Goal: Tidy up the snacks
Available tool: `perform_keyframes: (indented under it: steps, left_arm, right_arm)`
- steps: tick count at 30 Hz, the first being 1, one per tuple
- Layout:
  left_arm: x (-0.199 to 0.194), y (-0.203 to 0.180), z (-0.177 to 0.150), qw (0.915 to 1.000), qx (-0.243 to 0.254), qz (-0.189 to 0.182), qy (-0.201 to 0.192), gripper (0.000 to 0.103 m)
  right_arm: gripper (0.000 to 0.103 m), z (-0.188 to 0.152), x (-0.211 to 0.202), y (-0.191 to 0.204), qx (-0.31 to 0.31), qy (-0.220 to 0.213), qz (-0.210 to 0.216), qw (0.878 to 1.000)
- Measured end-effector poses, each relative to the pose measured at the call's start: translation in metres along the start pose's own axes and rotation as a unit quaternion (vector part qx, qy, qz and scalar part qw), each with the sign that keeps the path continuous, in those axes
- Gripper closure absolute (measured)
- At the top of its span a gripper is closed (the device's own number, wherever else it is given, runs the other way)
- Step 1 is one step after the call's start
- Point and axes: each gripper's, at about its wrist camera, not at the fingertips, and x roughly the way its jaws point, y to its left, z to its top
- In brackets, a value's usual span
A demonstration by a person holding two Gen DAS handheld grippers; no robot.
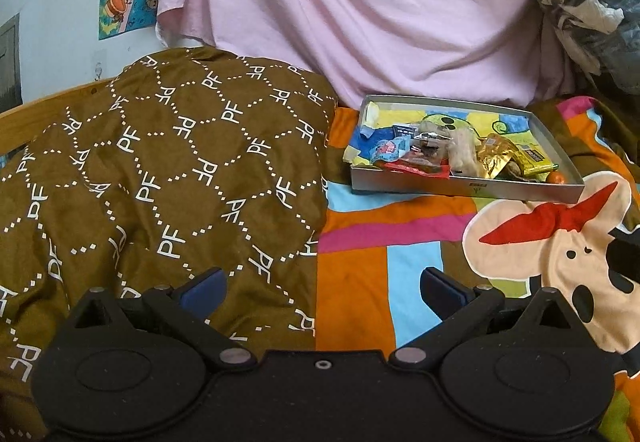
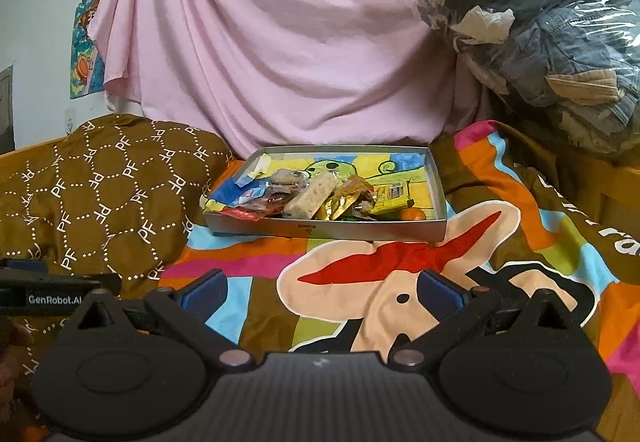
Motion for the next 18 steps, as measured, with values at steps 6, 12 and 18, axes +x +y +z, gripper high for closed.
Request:
perform_keyframes:
  steps: [6, 12, 18]
  left_arm:
    - [-0.0012, -0.002, -0.0004, 1.0, 0.006, -0.001, -0.002, 0.001]
    - [-0.0022, -0.0022, 0.0006, 1.0, 0.005, -0.001, -0.003, 0.001]
    - [-0.0035, -0.0018, 0.0016, 1.0, 0.002, -0.001, -0.003, 0.001]
  right_arm:
    - [0.0, -0.0002, 0.0009, -0.0015, 0.002, 0.002, -0.001, 1.0]
    - [0.0, -0.0011, 0.0015, -0.0009, -0.001, 0.004, -0.001, 1.0]
    - [0.0, -0.0012, 0.0019, -0.0005, -0.002, 0.006, -0.001, 1.0]
